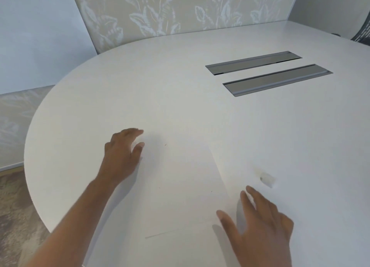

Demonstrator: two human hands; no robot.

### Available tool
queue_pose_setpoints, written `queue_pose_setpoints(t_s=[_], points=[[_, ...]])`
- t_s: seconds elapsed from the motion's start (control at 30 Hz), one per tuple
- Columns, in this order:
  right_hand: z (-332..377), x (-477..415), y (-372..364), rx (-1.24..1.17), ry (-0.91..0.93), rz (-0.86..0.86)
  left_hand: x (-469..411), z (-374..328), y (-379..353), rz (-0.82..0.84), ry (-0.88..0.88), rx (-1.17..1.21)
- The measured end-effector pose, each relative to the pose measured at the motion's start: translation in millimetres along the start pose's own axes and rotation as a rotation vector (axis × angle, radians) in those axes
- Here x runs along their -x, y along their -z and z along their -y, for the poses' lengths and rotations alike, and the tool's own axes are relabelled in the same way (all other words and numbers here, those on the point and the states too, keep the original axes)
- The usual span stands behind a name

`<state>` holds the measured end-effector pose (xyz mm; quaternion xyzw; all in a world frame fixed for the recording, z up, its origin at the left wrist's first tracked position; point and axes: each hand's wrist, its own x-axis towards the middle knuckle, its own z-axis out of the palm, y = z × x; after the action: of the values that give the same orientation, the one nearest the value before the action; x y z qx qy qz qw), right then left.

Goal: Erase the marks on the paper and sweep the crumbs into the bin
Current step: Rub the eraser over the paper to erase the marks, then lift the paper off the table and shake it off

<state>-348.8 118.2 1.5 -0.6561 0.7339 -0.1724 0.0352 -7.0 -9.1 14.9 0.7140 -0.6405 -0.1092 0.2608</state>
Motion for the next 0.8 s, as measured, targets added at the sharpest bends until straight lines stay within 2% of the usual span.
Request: queue_pose_setpoints(t_s=[0.13, 0.2, 0.53, 0.67, 0.8], points=[[22.5, 14.9, -9.4, 0.104, -0.047, 0.111, -35.1, 5.3, -6.5, 0.23, 0.022, -0.189], [29.6, 15.8, -14.4, 0.134, -0.057, 0.112, -39.7, 2.6, -8.4, 0.305, 0.008, -0.254], [45.3, -0.3, -23.2, 0.075, -0.059, 0.069, -31.1, 21.6, -17.4, 0.214, -0.051, -0.157], [50.2, -11.1, -12.6, -0.179, -0.165, 0.112, -28.0, 26.9, -20.0, 0.174, -0.053, -0.111], [64.4, -25.3, 5.4, -0.68, -0.341, 0.035, -20.9, 24.9, -25.2, 0.115, -0.05, -0.127]])
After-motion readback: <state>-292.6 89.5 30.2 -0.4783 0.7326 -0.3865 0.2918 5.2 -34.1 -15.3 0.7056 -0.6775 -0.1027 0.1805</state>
